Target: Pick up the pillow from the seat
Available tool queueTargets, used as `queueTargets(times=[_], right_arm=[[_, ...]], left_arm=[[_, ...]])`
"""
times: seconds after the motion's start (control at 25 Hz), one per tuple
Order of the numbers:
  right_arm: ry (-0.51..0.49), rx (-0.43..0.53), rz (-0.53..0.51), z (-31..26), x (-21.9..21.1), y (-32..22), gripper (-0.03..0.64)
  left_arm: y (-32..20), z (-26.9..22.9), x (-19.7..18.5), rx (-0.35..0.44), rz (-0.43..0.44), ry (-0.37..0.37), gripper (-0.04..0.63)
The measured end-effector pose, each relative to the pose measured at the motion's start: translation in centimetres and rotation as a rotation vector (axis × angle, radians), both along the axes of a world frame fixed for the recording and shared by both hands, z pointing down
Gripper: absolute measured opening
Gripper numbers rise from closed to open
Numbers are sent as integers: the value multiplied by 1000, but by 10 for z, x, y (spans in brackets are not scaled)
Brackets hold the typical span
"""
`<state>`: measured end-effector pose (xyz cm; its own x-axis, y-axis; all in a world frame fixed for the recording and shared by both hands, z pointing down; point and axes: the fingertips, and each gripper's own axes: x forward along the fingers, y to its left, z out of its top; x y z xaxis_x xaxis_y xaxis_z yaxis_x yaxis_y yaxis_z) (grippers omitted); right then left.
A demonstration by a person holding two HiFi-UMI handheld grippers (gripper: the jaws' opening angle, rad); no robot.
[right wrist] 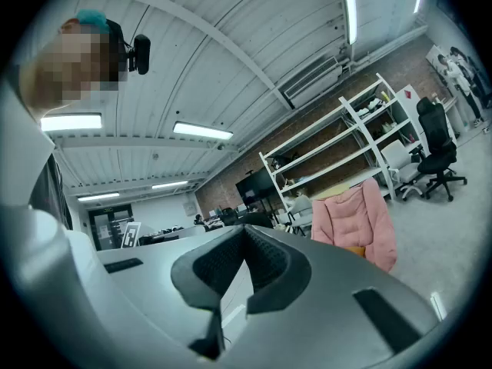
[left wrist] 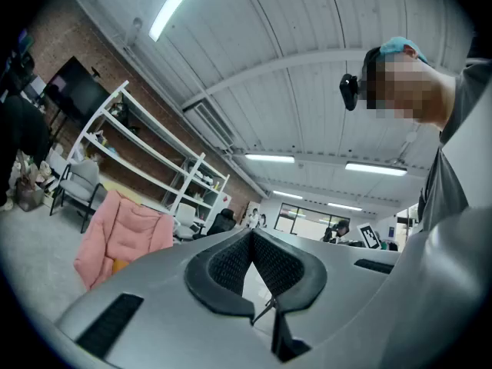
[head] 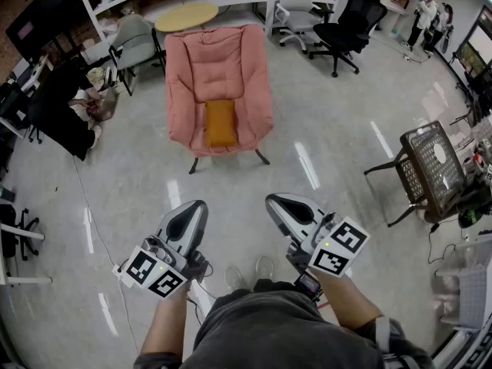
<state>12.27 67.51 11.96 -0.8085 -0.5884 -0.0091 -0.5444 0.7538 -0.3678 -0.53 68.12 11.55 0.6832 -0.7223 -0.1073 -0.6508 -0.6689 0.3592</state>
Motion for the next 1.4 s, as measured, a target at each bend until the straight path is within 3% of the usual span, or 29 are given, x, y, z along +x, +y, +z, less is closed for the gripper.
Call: queueTargets(times=[0.48, 0.88, 1.4], right_arm=[[-12, -30, -34, 15, 14, -23, 12], [4, -95, -43, 45, 48, -51, 12], [7, -138, -55, 64, 62, -93, 12]], left_arm=[[-24, 12, 16, -12, -13, -6, 9], [-43, 35, 27, -46, -76, -37, 9], [-73, 50, 16, -79, -141, -41, 9]])
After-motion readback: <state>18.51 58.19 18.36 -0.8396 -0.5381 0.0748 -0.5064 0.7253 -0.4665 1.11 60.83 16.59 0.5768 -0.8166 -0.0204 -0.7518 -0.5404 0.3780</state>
